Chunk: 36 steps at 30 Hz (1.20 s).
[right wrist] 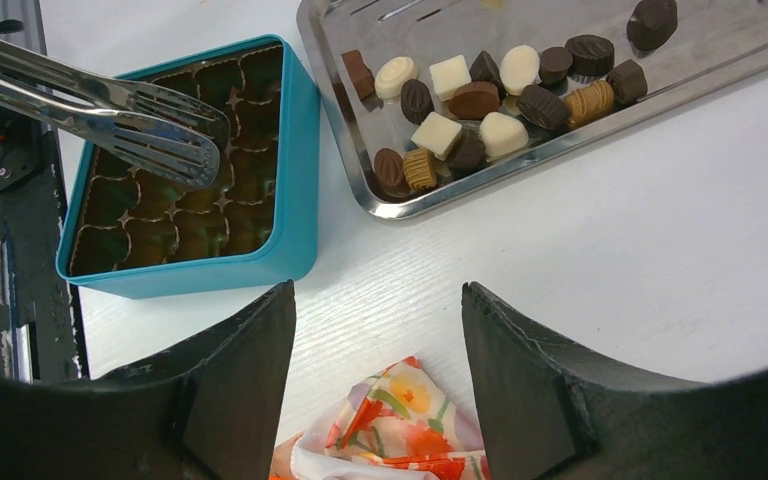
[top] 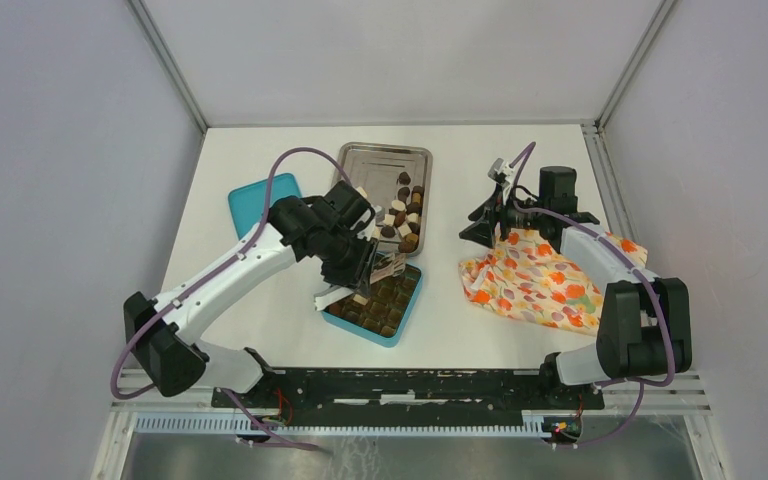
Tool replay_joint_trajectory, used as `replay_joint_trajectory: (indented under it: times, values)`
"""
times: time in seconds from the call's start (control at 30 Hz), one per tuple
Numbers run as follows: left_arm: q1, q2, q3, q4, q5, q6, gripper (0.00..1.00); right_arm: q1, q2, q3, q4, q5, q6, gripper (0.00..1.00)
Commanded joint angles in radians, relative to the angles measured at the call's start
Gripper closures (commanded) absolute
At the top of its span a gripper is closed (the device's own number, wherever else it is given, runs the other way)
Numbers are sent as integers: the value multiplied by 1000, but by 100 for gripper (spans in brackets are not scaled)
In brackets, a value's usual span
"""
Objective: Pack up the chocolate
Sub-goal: Place the fake chocolate in the packing box.
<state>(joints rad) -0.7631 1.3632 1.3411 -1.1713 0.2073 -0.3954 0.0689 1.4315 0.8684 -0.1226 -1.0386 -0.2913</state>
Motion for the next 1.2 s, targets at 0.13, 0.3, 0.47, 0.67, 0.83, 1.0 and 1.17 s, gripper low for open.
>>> replay_joint_trajectory:
  times: [0.13,0.3,0.47,0.67,0.83,1.0,1.17]
  values:
    - [-18,36,4,29,-51,11,85,-3,-13,-9,34,-13,0,32]
    - [-18,45,0,29,-74,13,78,-4,-15,-11,35,-14,-1,32]
    - [-18,56,-6,35,-83,16,71,-4,-16,-11,36,-14,-2,32]
    - [-18,60,-14,46,-88,18,65,-4,-18,-12,35,-15,-2,33]
    - [-17,57,-26,49,-94,18,61,-4,-18,-12,36,-16,-2,33]
    - [-18,52,-28,50,-98,12,59,-3,-19,-13,35,-18,-2,33]
    - [-18,47,-30,54,-100,12,58,-3,-18,-13,37,-19,0,33]
